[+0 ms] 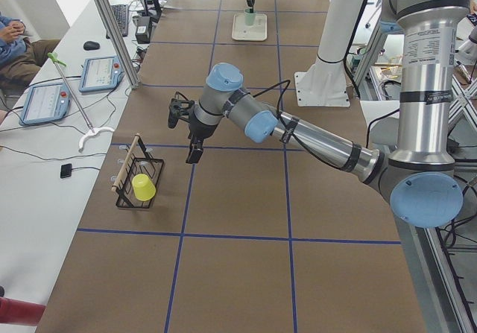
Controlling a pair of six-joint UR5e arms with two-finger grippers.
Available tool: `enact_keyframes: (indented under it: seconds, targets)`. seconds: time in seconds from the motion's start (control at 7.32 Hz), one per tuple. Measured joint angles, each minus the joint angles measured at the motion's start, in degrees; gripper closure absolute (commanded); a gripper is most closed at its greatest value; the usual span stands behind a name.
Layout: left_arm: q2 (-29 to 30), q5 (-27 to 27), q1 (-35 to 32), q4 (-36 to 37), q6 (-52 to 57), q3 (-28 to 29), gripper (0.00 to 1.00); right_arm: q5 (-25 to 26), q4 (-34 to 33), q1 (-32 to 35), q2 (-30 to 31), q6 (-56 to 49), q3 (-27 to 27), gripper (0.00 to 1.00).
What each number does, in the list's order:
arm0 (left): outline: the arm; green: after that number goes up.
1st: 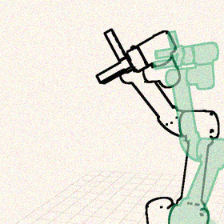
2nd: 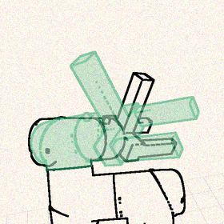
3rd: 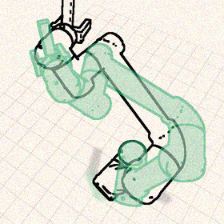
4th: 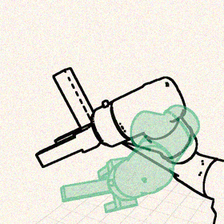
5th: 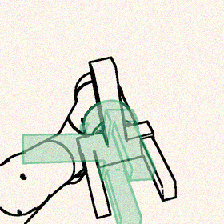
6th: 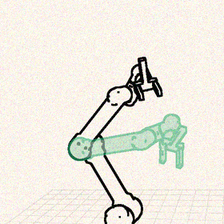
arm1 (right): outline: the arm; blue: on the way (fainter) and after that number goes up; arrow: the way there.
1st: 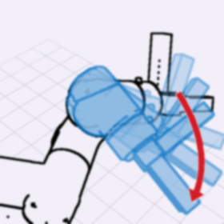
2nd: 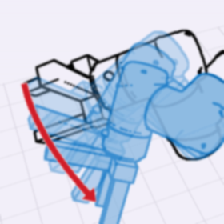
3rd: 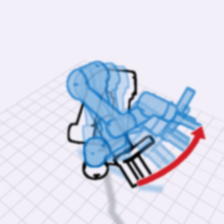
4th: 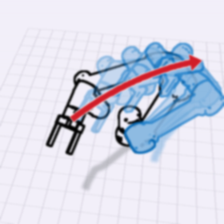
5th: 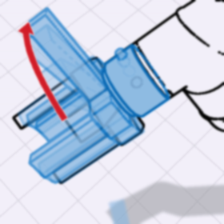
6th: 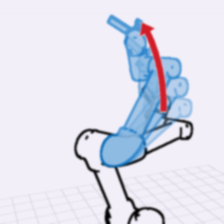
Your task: Left arm grabs green cup and hands to right arm on tray
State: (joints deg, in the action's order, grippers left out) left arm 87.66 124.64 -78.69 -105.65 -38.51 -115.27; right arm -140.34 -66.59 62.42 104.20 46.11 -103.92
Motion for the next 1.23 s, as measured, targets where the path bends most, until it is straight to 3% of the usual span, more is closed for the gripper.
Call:
enact_keyframes:
  seconds: [0.27,0.55,0.68,1.23]
  targets:
    - [0.07,1.58,0.02,0.16,-0.42,-0.26,0.00,0.90,-2.86,-0.92,-0.42,-1.77,0.11,1.00]
    - [0.22,2.57,-0.03,0.13,-0.54,-0.35,0.00,1.32,-3.31,-1.36,-0.54,-2.17,0.41,0.70]
    - [0.34,2.93,-0.02,0.11,-0.57,-0.37,0.00,1.45,-3.35,-1.42,-0.55,-2.24,0.52,0.01]
    - [0.76,3.23,0.02,0.09,-0.60,-0.42,0.00,1.53,-3.37,0.75,-0.52,-2.43,-1.96,0.00]
